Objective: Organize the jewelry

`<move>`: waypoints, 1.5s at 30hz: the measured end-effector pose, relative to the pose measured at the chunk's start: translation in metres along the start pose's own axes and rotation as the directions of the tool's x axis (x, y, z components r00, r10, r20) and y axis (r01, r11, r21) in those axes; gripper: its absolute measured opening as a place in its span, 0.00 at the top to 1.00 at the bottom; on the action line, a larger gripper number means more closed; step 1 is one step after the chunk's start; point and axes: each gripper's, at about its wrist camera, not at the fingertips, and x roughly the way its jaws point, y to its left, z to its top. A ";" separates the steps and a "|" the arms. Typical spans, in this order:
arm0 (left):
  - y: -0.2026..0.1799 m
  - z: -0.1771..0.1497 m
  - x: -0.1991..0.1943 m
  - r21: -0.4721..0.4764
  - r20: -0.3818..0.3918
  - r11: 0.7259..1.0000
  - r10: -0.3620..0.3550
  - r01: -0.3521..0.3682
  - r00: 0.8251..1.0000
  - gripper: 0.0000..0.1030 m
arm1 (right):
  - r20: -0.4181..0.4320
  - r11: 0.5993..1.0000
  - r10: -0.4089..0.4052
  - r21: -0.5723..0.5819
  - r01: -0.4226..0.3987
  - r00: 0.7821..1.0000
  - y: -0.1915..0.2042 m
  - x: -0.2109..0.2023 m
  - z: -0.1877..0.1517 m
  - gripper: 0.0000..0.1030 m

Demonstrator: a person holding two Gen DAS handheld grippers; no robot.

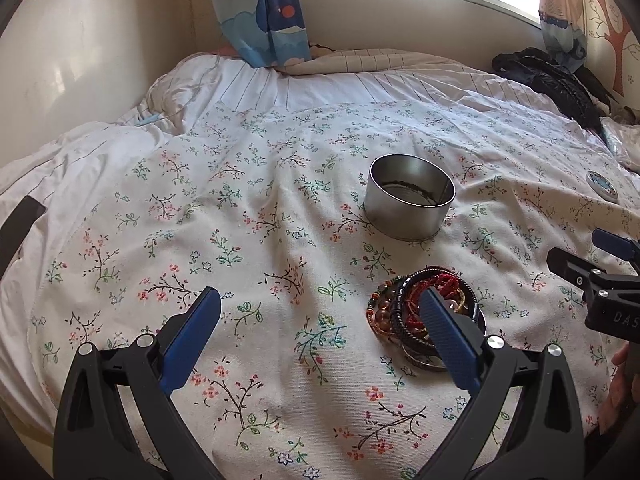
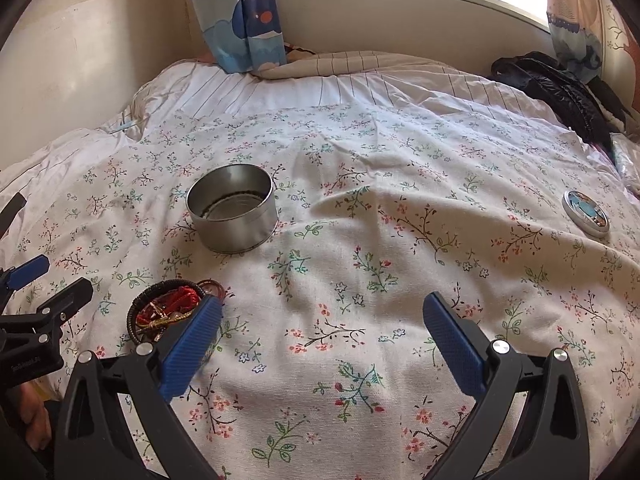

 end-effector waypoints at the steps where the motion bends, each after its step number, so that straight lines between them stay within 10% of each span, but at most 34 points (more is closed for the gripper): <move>1: 0.000 0.000 0.000 -0.001 -0.001 1.000 0.000 0.000 1.000 0.07 | 0.006 1.000 0.004 -0.005 -0.004 1.000 0.001 -0.001 0.000 0.06; 45: -0.009 0.000 -0.001 0.042 0.010 0.999 -0.015 0.014 1.000 0.07 | 0.044 1.000 0.013 0.012 -0.013 0.999 -0.002 -0.008 0.001 0.06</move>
